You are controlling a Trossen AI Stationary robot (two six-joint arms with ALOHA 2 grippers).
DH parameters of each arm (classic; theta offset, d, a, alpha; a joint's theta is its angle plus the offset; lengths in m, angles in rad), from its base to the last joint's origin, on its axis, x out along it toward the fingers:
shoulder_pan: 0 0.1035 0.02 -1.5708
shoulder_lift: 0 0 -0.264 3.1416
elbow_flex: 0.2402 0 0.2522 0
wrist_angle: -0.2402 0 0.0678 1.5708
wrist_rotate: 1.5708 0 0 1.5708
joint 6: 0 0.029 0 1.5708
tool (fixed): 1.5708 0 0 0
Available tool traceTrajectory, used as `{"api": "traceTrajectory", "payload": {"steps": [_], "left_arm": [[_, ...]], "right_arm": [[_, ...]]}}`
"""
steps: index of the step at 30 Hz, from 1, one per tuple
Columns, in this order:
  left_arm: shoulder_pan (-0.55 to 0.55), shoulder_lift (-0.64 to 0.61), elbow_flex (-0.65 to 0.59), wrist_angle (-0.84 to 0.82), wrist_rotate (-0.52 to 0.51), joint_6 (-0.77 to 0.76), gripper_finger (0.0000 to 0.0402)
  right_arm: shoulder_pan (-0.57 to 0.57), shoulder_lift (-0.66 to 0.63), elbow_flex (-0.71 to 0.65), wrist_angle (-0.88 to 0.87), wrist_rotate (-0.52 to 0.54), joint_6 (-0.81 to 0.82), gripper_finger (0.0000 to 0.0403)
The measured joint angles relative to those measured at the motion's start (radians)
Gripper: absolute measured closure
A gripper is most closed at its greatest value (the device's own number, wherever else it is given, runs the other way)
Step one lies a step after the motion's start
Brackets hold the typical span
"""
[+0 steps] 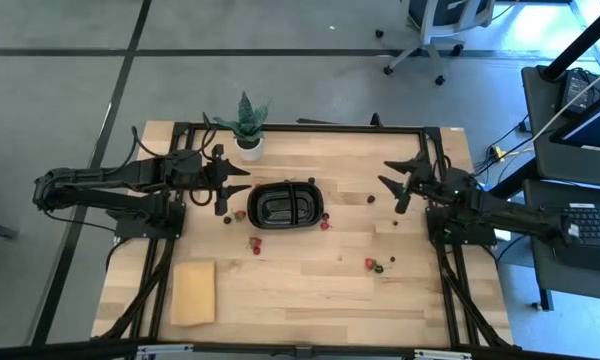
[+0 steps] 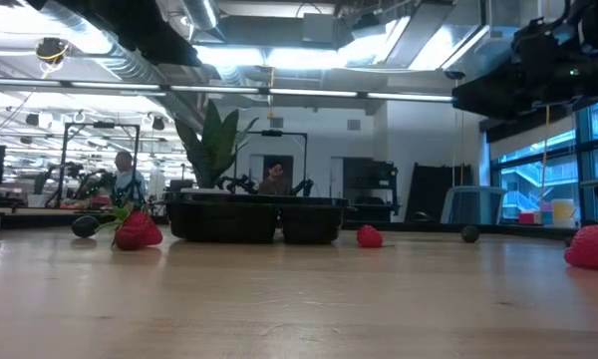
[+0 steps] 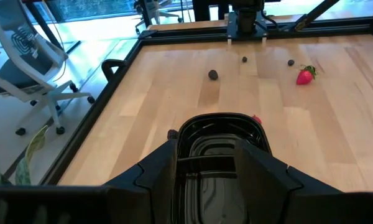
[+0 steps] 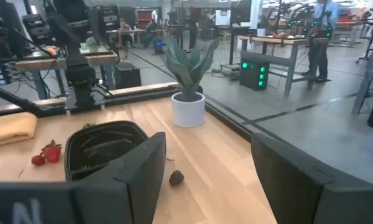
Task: Pick and placing Produce into tupperware
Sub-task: Put the top red strawberry into the black bin
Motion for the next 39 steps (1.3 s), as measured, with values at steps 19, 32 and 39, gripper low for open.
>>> {"api": "traceTrajectory", "payload": {"steps": [19,32,39], "left_arm": [[0.000,0.005,0.000,-0.002,0.018,-0.014,0.0247],[0.000,0.005,0.000,-0.023,0.019,-0.123,0.0247],[0.000,0.005,0.000,-0.023,0.019,-0.121,0.0247]], "right_arm": [[0.122,0.109,0.000,0.069,0.085,-0.018,0.0165],[0.122,0.110,0.000,-0.007,0.085,0.033,0.0165],[0.122,0.112,0.000,-0.015,0.085,0.033,0.0165]]}}
